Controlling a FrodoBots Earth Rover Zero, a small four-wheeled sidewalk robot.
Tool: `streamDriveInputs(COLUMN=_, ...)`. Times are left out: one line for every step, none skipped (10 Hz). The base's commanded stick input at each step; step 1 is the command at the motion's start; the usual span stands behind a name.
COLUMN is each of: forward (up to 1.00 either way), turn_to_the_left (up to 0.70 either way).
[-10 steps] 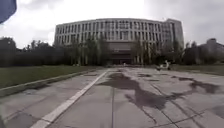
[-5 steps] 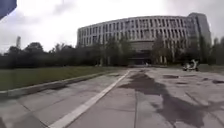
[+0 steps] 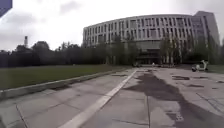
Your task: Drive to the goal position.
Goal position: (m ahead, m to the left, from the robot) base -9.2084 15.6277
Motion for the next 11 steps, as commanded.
streamDriveInputs(forward=0.7, turn_to_the_left=0.0)
streamDriveInputs(forward=0.7, turn_to_the_left=-0.02)
streamDriveInputs(forward=0.7, turn_to_the_left=-0.13)
streamDriveInputs(forward=0.7, turn_to_the_left=-0.24)
streamDriveInputs(forward=0.7, turn_to_the_left=-0.35)
streamDriveInputs(forward=0.7, turn_to_the_left=-0.35)
streamDriveInputs(forward=0.7, turn_to_the_left=-0.35)
streamDriveInputs(forward=0.7, turn_to_the_left=-0.35)
streamDriveInputs(forward=0.7, turn_to_the_left=-0.35)
streamDriveInputs(forward=0.7, turn_to_the_left=-0.35)
streamDriveInputs(forward=0.7, turn_to_the_left=-0.35)
